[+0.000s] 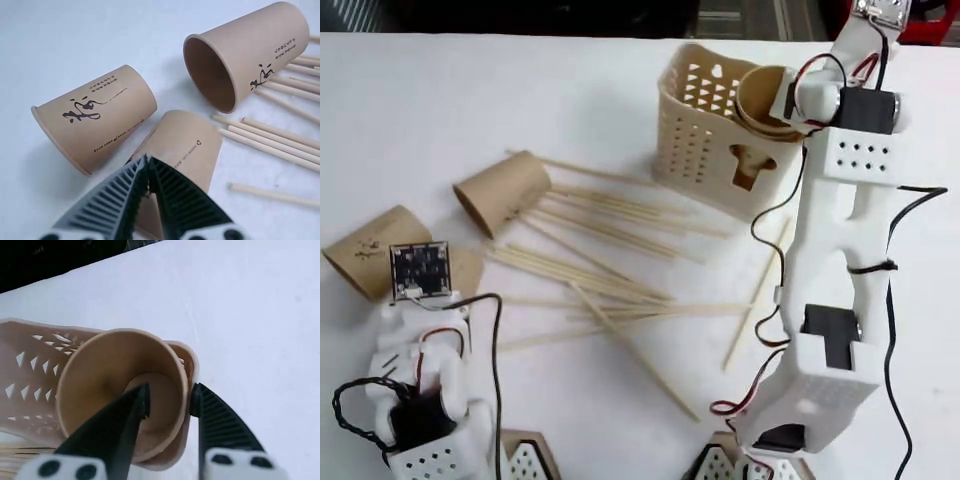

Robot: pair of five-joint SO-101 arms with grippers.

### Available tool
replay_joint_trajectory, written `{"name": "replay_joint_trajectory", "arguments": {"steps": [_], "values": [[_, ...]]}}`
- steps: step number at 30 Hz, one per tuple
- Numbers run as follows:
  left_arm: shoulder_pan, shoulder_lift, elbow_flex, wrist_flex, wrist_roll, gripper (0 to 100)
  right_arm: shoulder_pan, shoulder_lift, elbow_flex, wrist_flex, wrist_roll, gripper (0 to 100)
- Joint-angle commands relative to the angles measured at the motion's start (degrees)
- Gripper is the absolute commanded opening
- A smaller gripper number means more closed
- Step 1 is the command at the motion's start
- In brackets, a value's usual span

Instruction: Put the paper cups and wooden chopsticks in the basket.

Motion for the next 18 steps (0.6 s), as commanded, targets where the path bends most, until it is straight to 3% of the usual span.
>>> {"name": "replay_joint_trajectory", "arguments": {"steps": [1, 11, 14, 18], "values": [[0.0, -0.3, -0.4, -1.3, 0.2, 3, -1.7, -7.4, -3.2, 1.6, 0.1, 13.7], [0.0, -0.3, -0.4, -1.3, 0.2, 3, -4.8, -11.8, 0.4, 6.4, 0.7, 10.3], [0.0, -0.3, -0.3, -1.3, 0.2, 3, -5.8, -10.6, 4.0, 5.9, 7.1, 1.2], [0.0, -0.3, -0.3, -1.3, 0.2, 3, -5.8, -9.2, 10.3, 5.6, 14.2, 1.5]]}}
